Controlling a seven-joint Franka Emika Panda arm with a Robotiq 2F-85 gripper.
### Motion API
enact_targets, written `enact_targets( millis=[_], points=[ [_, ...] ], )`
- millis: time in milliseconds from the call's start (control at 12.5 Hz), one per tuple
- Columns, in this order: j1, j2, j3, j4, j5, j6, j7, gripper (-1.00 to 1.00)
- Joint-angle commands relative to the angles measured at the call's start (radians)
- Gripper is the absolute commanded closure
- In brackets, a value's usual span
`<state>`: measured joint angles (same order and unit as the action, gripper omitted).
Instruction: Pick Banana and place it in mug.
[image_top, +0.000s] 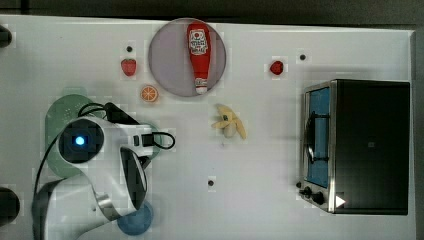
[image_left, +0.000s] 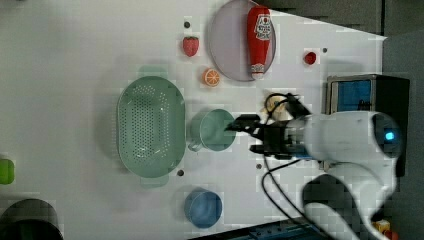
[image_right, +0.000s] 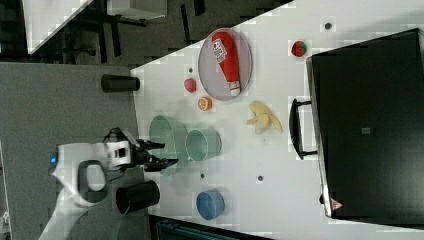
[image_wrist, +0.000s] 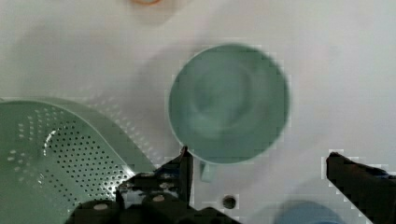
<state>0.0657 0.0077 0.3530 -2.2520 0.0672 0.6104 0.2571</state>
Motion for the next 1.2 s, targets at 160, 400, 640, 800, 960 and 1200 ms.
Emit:
enact_targets(
  millis=[160, 400, 640, 800, 960, 1200],
  points=[
    [-0.034, -0.173, -0.144, 0.158, 0.003, -0.236, 0.02, -1.0],
    [-0.042, -0.215, -0.256, 0.241, 0.0, -0.379, -0.058, -1.0],
    [-0.046, -0.232, -0.356, 0.329, -0.075, -0.511, -0.138, -1.0],
    [-0.047, -0.233, -0.395, 0.366, -0.113, -0.576, -0.139, -1.0],
    [-0.047, -0.233, -0.409, 0.376, -0.113, -0.587, -0.139, -1.0],
    [-0.046, -0.231, -0.41, 0.371, -0.113, -0.587, -0.139, -1.0]
  ],
)
